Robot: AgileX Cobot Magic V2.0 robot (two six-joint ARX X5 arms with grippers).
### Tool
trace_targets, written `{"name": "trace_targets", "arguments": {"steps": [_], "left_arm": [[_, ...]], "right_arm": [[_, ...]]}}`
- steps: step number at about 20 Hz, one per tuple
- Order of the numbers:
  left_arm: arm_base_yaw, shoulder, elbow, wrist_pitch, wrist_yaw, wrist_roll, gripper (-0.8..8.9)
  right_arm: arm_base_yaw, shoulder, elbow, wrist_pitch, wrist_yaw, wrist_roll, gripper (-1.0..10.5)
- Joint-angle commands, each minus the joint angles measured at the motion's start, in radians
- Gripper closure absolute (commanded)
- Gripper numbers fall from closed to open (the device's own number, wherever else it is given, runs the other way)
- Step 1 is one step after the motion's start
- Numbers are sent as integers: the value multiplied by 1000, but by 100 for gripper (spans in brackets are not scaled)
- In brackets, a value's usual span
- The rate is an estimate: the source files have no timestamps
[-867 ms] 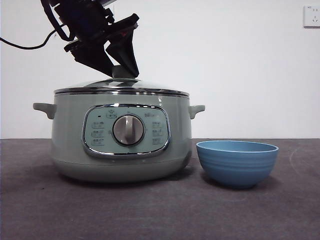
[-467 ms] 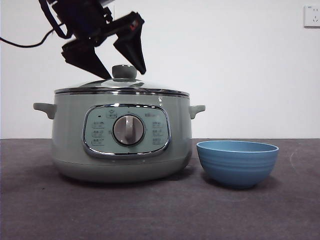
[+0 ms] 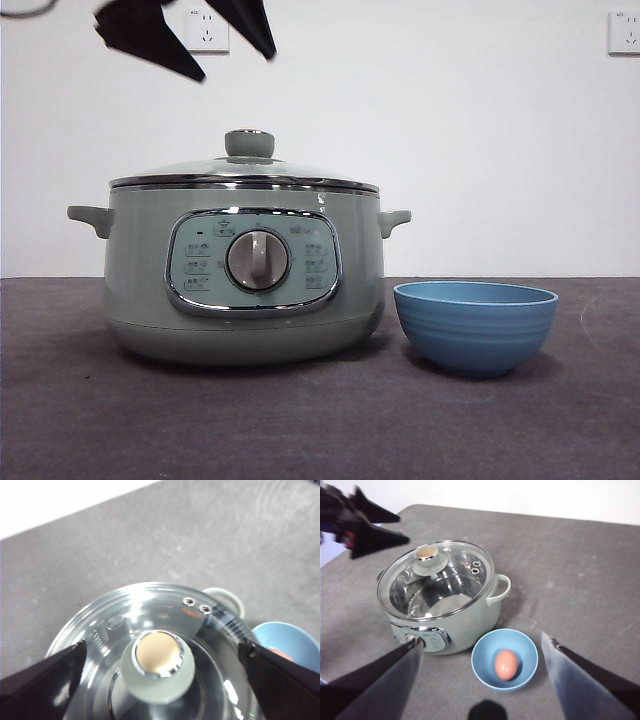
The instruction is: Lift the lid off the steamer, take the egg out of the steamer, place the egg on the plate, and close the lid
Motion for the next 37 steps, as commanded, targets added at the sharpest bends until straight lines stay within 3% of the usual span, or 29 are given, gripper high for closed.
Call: {"name": "trace_targets", "arguments": {"steps": [1,7,13,14,15,16,17,18,37], "left_arm": [[-6,-66,-6,-45,5,-8,302],[-18,-232,-6,-237,18,-15,309],[-18,-371,-6,-425,154,-63,326],[-18,-398,-6,-467,179,-71,404],[-18,-421,-6,-507,193,-76,545],[-18,-435,-6,-535,198,-76,690],[-18,-445,-6,-565,200,-76,840],[-18,-446,-6,-586,200,-75,821],[-17,-445,-6,-612,196,-73,818]], "right_arm": [[1,0,-5,-15,-2,9,536],[1,16,-5,-116,-90,7,537],[1,50,-5,-224,-171,-2,541],[1,58,-5,-249,-193,-2,541],[1,68,-5,-274,-214,-2,558],[1,74,-5,-294,-214,-2,648],[1,80,-5,-310,-211,-2,846],[1,87,-5,-311,-212,-10,968],[1,105,-5,-308,-208,-9,946]]}}
